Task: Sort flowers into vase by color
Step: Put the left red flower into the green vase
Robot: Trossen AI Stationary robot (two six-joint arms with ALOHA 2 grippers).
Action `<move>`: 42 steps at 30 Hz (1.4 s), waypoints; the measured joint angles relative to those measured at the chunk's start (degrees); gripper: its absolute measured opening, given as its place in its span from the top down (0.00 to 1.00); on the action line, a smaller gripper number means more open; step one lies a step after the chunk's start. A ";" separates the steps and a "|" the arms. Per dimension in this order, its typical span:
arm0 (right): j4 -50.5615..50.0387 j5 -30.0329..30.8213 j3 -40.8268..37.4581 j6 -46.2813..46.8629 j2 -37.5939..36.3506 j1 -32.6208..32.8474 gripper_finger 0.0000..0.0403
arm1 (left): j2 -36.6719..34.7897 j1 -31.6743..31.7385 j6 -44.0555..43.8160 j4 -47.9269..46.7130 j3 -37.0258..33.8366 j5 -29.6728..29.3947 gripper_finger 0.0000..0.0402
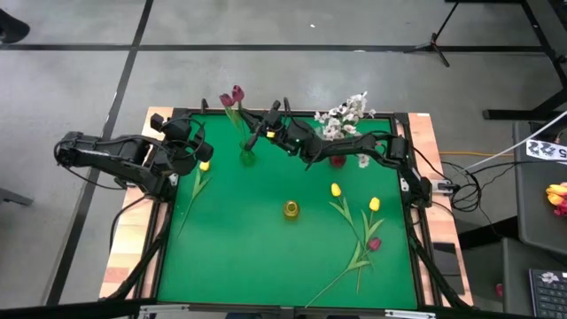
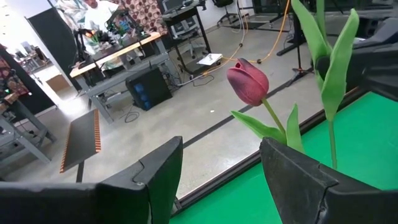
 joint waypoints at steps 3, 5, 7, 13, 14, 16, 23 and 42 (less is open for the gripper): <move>-0.67 -0.09 0.00 0.10 0.00 -0.21 0.98 | 0.00 0.02 0.02 0.00 0.00 0.00 0.47; -1.25 0.06 0.00 0.07 0.00 -0.21 0.98 | 0.00 0.01 0.07 0.00 0.00 0.00 0.47; -2.23 0.41 0.00 0.07 0.00 -0.21 0.98 | 0.00 0.00 0.07 0.00 0.00 0.00 0.47; -5.67 0.42 0.00 0.07 0.00 -0.19 0.98 | 0.00 0.01 0.08 0.02 0.00 0.00 0.47; -5.77 0.43 0.00 0.07 0.00 -0.19 0.98 | 0.00 0.02 0.08 0.02 0.00 0.00 0.47; -6.59 0.44 0.00 0.07 0.00 -0.21 0.98 | 0.00 0.01 0.04 0.01 0.00 0.00 0.47; -11.29 1.88 0.00 0.07 0.00 -0.54 0.98 | 0.00 0.01 0.02 0.02 0.00 0.00 0.47; -15.62 1.40 0.00 0.21 0.00 -0.94 0.92 | 0.00 0.02 -0.04 0.02 0.00 0.00 0.47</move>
